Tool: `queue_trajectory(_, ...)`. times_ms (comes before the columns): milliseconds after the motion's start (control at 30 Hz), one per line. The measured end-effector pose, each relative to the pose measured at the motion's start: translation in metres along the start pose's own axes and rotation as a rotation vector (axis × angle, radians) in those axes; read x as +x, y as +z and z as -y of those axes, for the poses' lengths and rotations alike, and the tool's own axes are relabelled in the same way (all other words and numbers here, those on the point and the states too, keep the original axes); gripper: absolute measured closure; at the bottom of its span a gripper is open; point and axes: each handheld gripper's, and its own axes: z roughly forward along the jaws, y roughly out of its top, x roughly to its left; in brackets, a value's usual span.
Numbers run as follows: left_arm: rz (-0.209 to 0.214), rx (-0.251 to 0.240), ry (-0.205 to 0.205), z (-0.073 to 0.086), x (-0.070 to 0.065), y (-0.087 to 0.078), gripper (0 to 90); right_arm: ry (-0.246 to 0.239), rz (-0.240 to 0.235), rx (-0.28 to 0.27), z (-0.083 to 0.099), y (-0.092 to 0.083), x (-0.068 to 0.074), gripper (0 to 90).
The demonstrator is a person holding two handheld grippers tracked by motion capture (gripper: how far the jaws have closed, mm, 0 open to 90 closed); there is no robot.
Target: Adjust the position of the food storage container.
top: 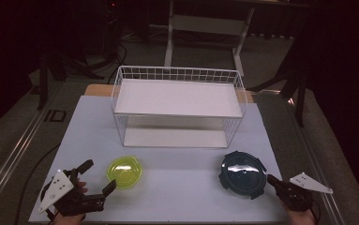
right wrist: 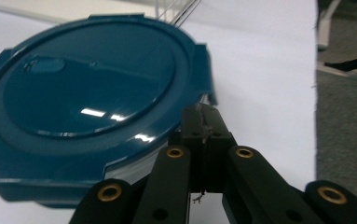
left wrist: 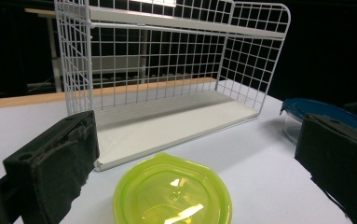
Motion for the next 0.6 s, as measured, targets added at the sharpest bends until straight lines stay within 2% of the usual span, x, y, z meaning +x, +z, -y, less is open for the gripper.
queue_trajectory(133,0.000,0.000,0.000,0.000,-0.001,0.000,0.0,0.010,-0.017,-0.002,0.002,0.001,0.000,90.0)
queue_trajectory(233,0.001,0.001,0.001,0.000,-0.001,0.001,0.0,0.002,-0.005,0.001,0.001,0.000,0.003,90.0)
queue_trajectory(333,0.001,0.002,0.003,0.000,-0.001,0.001,0.0,0.010,-0.021,0.001,0.001,0.000,0.004,90.0)
queue_trajectory(600,0.005,0.005,0.004,0.000,-0.002,0.002,0.0,-0.007,-0.095,0.004,-0.001,0.004,0.018,90.0)
